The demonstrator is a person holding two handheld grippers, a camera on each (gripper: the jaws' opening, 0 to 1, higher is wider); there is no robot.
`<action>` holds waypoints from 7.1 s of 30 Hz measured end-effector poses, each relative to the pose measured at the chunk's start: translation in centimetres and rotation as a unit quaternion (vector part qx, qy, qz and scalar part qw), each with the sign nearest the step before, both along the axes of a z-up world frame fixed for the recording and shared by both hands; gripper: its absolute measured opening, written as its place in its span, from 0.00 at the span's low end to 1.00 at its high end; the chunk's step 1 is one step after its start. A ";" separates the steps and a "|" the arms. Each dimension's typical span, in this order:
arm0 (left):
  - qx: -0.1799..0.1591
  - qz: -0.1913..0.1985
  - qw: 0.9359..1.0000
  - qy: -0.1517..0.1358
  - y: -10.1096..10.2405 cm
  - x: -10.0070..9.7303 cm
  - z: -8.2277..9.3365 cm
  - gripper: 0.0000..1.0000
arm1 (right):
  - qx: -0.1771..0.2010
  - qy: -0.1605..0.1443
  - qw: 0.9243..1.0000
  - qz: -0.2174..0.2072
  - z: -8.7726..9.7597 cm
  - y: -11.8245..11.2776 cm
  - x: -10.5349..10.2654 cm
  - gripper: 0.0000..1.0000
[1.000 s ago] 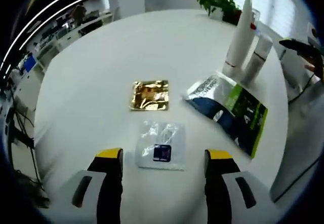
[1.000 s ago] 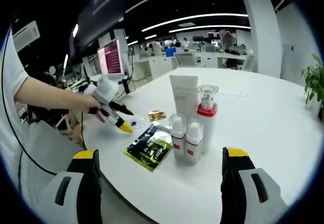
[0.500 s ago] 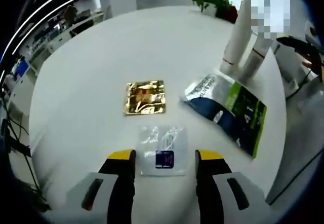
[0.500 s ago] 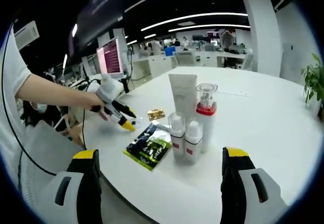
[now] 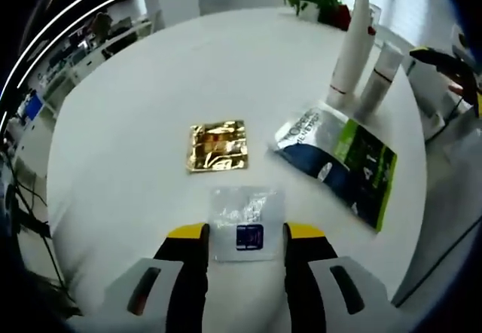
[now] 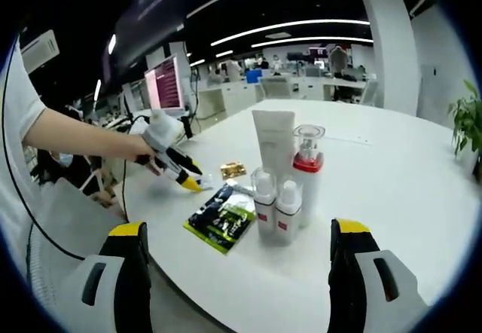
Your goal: Arrange the skincare products in the storage area until every visible bottle or jar stands upright without overlapping.
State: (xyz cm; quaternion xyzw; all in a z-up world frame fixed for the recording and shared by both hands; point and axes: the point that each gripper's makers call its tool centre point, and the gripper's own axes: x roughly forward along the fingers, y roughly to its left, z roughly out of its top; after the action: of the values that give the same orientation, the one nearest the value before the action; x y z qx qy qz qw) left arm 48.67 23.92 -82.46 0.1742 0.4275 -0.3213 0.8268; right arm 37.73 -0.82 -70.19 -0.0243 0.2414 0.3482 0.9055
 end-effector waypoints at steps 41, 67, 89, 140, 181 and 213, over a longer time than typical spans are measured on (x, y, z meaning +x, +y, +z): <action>0.056 -0.180 0.974 -0.127 -6.2 -6.0 10.2 0.35 | 0.027 -0.005 0.995 0.101 1.4 3.7 -2.5 0.66; 0.095 -0.289 0.937 -0.173 -12.7 -11.2 14.9 0.35 | 0.149 0.075 0.975 0.145 2.6 9.8 -0.9 0.33; 0.061 -0.303 0.935 -0.174 -14.3 -11.7 15.8 0.36 | 0.235 0.139 0.953 0.134 3.3 10.1 -1.3 0.02; -0.428 0.165 0.888 -0.019 -8.6 -12.8 15.8 0.01 | 0.345 0.214 0.911 0.070 3.3 13.0 -1.2 0.03; -0.379 0.263 0.880 0.117 -2.9 -10.7 6.4 0.01 | 0.103 0.105 0.978 0.147 -2.2 13.8 -1.7 0.79; -0.318 0.272 0.891 0.174 -2.1 -9.5 1.2 0.01 | 0.072 0.119 0.974 0.178 -4.2 14.5 -2.8 0.95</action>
State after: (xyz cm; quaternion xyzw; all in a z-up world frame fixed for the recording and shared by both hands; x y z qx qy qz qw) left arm 39.19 21.77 -81.28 -0.2799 0.4702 -0.2278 0.8054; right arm 34.92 13.67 -74.39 0.0396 0.3138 0.5209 0.7929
